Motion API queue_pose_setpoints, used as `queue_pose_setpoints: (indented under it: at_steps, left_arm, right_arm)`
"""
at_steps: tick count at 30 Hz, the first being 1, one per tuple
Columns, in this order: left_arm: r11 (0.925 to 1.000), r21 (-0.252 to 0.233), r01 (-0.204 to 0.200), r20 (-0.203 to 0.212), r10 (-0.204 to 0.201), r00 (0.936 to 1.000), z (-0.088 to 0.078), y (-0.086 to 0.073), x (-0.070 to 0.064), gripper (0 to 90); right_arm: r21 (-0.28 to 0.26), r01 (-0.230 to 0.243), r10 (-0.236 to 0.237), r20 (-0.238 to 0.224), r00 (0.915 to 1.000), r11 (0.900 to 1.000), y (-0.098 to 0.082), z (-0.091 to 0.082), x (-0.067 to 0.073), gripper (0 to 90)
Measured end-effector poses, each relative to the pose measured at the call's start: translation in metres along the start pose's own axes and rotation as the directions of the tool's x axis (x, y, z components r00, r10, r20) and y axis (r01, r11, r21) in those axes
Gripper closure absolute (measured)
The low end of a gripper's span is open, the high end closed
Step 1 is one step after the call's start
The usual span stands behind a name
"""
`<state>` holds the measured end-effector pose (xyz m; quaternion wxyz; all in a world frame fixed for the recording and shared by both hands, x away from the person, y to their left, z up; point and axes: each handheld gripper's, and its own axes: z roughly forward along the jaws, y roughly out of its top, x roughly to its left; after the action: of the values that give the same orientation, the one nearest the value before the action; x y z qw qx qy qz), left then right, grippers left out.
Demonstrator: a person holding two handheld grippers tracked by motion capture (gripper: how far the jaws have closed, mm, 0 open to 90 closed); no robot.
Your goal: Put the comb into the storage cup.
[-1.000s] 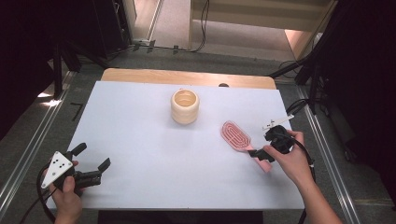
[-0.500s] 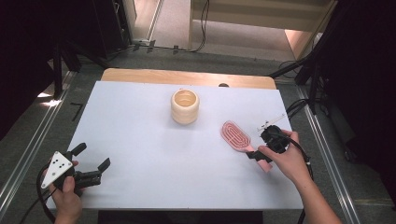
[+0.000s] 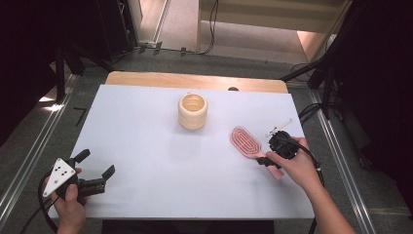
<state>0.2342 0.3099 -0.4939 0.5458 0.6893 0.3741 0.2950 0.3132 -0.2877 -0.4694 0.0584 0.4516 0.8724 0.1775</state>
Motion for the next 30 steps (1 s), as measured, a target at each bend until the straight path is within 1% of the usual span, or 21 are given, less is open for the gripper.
queue_pose_setpoints:
  at_steps: [4, 7, 8, 11, 12, 13, 14, 17, 24, 27, 28, 30]
  left_arm:
    - [1.0000, 0.000, 0.001, 0.000, -0.001, 1.0000, 0.000, 0.000, 0.000, 0.0]
    - [1.0000, 0.000, 0.000, 0.001, 0.000, 1.0000, 0.000, 0.000, 0.000, 0.0]
    - [1.0000, 0.000, 0.000, 0.001, 0.000, 1.0000, 0.000, 0.000, 0.000, 0.0]
    - [1.0000, 0.000, 0.000, 0.002, 0.000, 1.0000, 0.000, 0.000, 0.000, 0.0]
    - [1.0000, 0.000, -0.001, 0.002, 0.001, 1.0000, 0.000, 0.000, 0.000, 0.0]
    - [1.0000, 0.000, 0.000, 0.002, 0.000, 1.0000, 0.000, 0.000, 0.000, 0.0]
    - [1.0000, 0.000, -0.001, 0.002, 0.001, 1.0000, 0.000, 0.000, 0.000, 0.0]
    - [1.0000, 0.000, -0.001, 0.001, 0.001, 1.0000, 0.000, 0.000, 0.000, 0.0]
    - [1.0000, 0.000, -0.001, 0.002, 0.001, 1.0000, 0.000, 0.000, 0.000, 0.0]
    - [1.0000, 0.001, -0.002, 0.000, 0.002, 1.0000, 0.000, 0.000, 0.000, 0.0]
    - [1.0000, 0.001, -0.002, 0.000, 0.002, 1.0000, 0.000, 0.000, 0.000, 0.0]
    - [1.0000, 0.000, -0.002, 0.001, 0.002, 1.0000, 0.000, 0.000, 0.000, 0.0]
  right_arm:
    - [0.004, 0.005, -0.005, -0.005, 1.0000, 1.000, 0.001, 0.002, 0.000, 25.7]
    - [0.009, -0.001, 0.001, 0.002, 1.0000, 1.000, 0.002, 0.004, 0.002, 28.4]
    - [0.015, -0.009, 0.009, 0.000, 1.0000, 1.000, 0.003, 0.006, 0.003, 30.5]
    - [0.030, -0.010, 0.010, 0.001, 1.0000, 1.000, 0.003, 0.009, 0.004, 32.4]
    - [0.035, -0.008, 0.008, -0.001, 1.0000, 0.999, 0.003, 0.011, 0.004, 34.8]
    - [0.049, -0.009, 0.009, -0.010, 0.9999, 0.999, 0.003, 0.013, 0.005, 39.0]
    - [0.049, -0.009, 0.009, -0.010, 0.9999, 0.999, 0.003, 0.013, 0.005, 39.0]
    - [0.065, -0.016, 0.017, -0.011, 0.9998, 0.998, 0.004, 0.015, 0.004, 46.3]
    - [0.080, -0.012, 0.013, -0.019, 0.9997, 0.997, 0.003, 0.016, 0.004, 50.0]
    - [0.079, -0.019, 0.021, -0.015, 0.9997, 0.997, 0.003, 0.018, 0.003, 53.8]
    - [0.079, -0.019, 0.021, -0.015, 0.9997, 0.997, 0.003, 0.018, 0.003, 53.8]
    - [0.077, -0.019, 0.019, 0.000, 0.9998, 0.997, 0.004, 0.021, 0.005, 55.3]
